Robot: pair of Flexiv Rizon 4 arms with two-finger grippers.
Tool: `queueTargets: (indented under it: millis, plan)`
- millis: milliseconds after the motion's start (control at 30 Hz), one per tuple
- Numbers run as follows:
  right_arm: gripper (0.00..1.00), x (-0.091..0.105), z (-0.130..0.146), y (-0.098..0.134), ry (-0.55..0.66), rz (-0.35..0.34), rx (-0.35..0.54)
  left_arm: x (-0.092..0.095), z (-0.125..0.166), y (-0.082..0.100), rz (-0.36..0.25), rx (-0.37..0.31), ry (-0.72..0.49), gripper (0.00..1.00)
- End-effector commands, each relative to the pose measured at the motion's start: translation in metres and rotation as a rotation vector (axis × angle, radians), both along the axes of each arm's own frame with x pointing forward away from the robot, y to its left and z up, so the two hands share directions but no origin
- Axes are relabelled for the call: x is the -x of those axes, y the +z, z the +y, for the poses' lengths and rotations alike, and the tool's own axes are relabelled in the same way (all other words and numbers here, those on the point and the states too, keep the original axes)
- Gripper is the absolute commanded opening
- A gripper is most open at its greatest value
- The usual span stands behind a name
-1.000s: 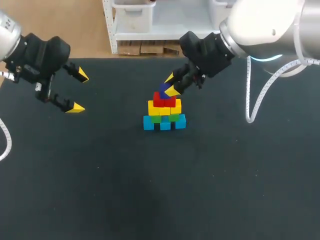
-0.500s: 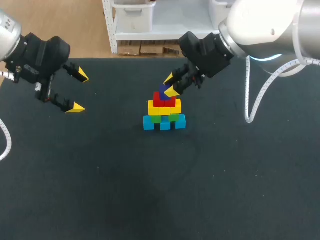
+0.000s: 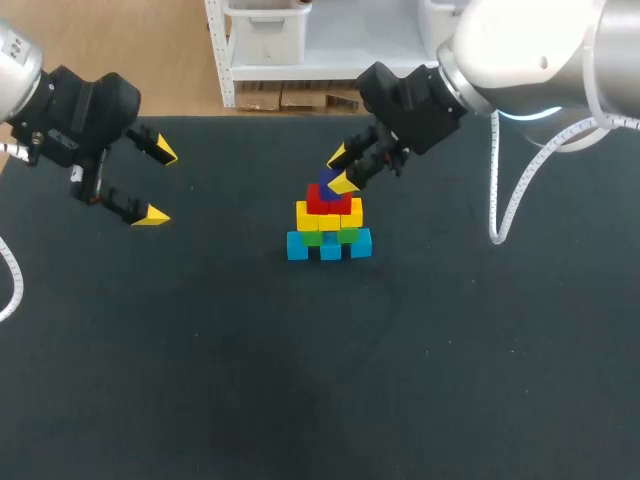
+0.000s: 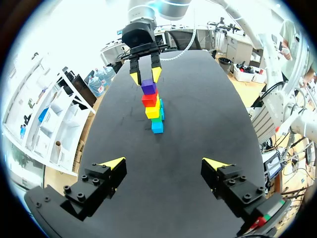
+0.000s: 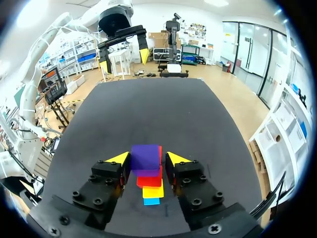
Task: Place the blue cubes, place green cubes on the blue cubes, place the yellow cubes on the green cubes, then place the red cubes on the yellow cubes, and place purple cube on the red cubes.
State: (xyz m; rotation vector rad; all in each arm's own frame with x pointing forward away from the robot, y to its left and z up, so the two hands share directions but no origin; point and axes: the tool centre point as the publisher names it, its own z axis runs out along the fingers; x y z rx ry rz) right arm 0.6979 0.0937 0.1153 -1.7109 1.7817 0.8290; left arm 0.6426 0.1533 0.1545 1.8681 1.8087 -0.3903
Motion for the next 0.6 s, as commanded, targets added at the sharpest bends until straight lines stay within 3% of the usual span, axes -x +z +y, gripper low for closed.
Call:
queueTargets:
  millis: [33, 600]
  plan:
    - [0.45, -0.0035, 0.0017, -0.0012, 0.007, 0.004, -0.005, 0.0008, 0.0017, -0.0011, -0.005, 0.006, -0.003, 1.00]
    - [0.46, -0.0077, 0.0018, -0.0013, 0.010, 0.008, -0.012, 0.0008, 0.0017, -0.0011, -0.005, 0.006, -0.003, 1.00]
